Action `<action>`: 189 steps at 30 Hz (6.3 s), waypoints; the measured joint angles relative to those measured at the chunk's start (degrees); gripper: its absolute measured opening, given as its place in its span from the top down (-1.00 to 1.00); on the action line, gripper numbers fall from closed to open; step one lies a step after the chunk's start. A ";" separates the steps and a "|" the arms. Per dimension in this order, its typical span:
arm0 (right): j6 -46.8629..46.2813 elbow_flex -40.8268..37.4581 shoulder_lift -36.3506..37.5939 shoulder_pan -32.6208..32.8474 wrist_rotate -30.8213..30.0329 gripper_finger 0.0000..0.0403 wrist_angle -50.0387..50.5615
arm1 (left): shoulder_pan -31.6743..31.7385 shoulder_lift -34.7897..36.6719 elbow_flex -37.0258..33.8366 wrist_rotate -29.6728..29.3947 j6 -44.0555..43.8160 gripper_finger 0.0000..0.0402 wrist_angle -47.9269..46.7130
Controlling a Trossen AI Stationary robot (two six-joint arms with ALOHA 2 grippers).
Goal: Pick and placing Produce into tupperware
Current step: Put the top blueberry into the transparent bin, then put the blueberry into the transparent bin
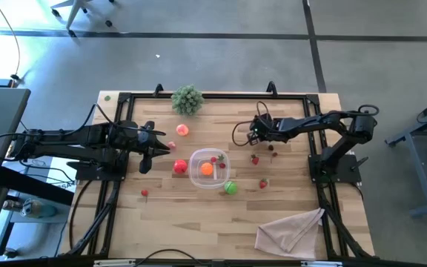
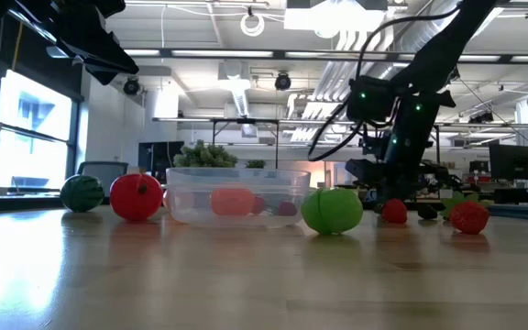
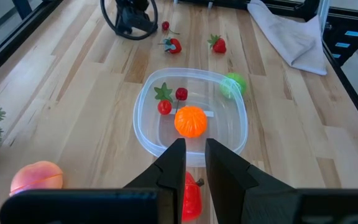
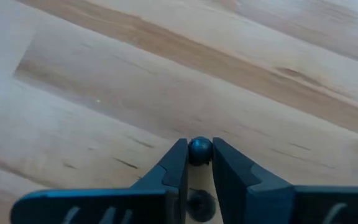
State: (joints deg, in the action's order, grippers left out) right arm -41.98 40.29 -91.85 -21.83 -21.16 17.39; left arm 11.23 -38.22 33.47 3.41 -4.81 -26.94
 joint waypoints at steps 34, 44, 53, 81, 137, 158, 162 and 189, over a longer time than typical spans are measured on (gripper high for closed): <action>31.85 36.46 -2.29 27.22 5.67 0.79 13.84 | 0.01 -0.02 0.00 0.00 0.02 0.75 0.02; 34.52 36.44 -15.32 26.59 12.36 0.79 9.87 | 0.00 -0.01 0.00 -0.01 0.02 0.75 0.01; 34.57 36.44 -17.70 26.31 12.71 0.79 10.13 | 0.00 -0.02 0.00 0.01 0.02 0.75 0.02; 35.82 36.41 -21.46 26.20 12.56 0.70 8.43 | -0.01 -0.02 0.00 0.01 0.01 0.75 -0.04; 35.99 36.41 -21.40 25.21 7.79 0.32 8.05 | 0.01 0.00 0.00 0.00 0.02 0.75 -0.04; 20.07 53.42 -20.78 23.30 -18.56 0.32 53.32 | 0.00 -0.02 0.00 -0.01 -0.01 0.75 -0.04; 14.85 51.96 -19.75 21.55 -21.01 0.32 59.76 | 0.02 -0.01 0.00 0.01 0.02 0.75 -0.06; 1.98 -10.32 28.44 11.16 -3.37 0.32 6.85 | -0.01 0.00 0.00 0.01 0.00 0.75 -0.15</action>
State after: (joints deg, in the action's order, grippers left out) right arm -40.00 29.97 -63.42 -10.67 -24.53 24.24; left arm 11.22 -38.22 33.47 3.42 -4.81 -27.09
